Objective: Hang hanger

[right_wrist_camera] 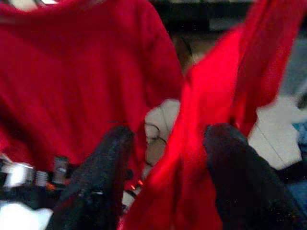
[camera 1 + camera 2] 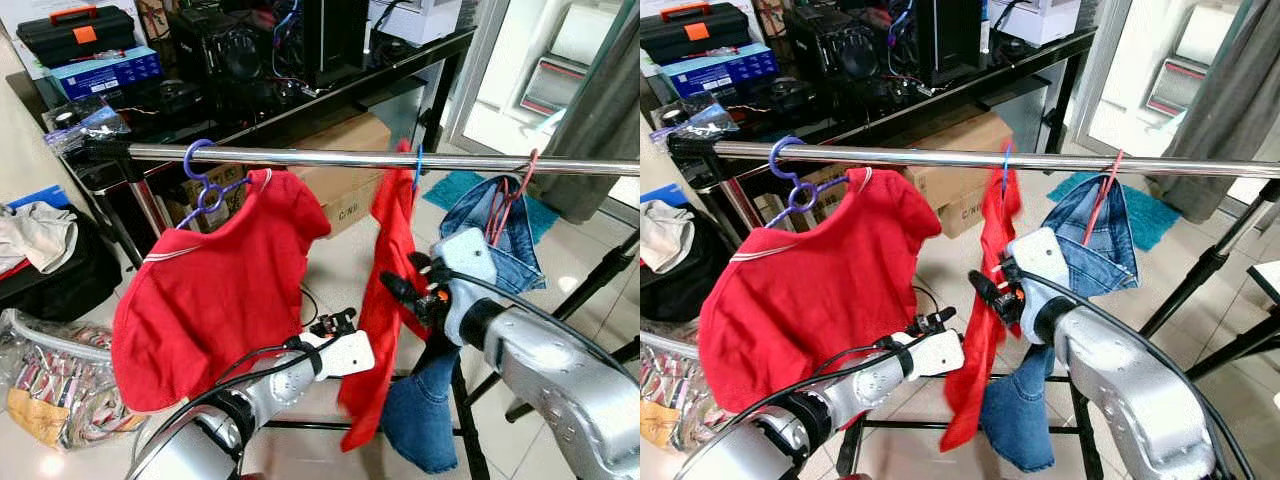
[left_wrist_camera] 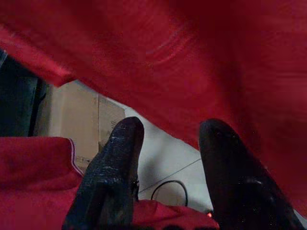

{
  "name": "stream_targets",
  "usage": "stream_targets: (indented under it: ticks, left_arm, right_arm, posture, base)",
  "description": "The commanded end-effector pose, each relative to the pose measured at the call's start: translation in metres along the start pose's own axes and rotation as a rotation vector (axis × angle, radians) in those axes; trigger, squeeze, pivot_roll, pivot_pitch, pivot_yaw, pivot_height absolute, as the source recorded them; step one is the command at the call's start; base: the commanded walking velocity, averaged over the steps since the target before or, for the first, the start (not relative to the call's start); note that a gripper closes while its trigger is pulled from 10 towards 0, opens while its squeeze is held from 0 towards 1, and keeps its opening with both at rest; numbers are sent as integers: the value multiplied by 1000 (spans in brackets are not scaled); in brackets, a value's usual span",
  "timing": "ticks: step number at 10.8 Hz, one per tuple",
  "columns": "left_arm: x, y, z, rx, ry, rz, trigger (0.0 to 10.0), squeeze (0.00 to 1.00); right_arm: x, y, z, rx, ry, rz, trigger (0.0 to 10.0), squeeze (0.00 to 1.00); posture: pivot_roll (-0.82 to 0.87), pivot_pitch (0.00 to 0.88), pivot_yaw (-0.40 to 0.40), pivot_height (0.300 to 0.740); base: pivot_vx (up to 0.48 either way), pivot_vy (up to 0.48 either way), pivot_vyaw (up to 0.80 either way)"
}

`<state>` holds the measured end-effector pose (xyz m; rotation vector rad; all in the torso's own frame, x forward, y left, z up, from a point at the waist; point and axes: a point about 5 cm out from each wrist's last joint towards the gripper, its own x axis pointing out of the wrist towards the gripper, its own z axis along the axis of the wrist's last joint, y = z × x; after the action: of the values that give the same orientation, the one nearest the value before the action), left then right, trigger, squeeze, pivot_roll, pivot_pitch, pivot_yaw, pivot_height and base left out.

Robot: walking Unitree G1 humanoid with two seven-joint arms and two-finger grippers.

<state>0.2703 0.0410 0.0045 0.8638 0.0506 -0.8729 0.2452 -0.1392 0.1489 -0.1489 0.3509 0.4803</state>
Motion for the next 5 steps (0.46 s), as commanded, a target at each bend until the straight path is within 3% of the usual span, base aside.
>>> stream_targets:
  ticks: [1, 5]
  left_arm:
    - [2, 2, 2, 22, -4, -11, 10000, 0]
    - [1, -1, 2, 15, -7, -12, 10000, 0]
  right_arm:
    - [3, -5, -4, -11, 38, -47, 10000, 349]
    - [10, -15, -6, -24, 64, -142, 10000, 286]
  posture:
    - [15, 3, 33, 740]
    - [24, 1, 30, 740]
  base:
    - [0, 0, 0]
    - [0, 0, 0]
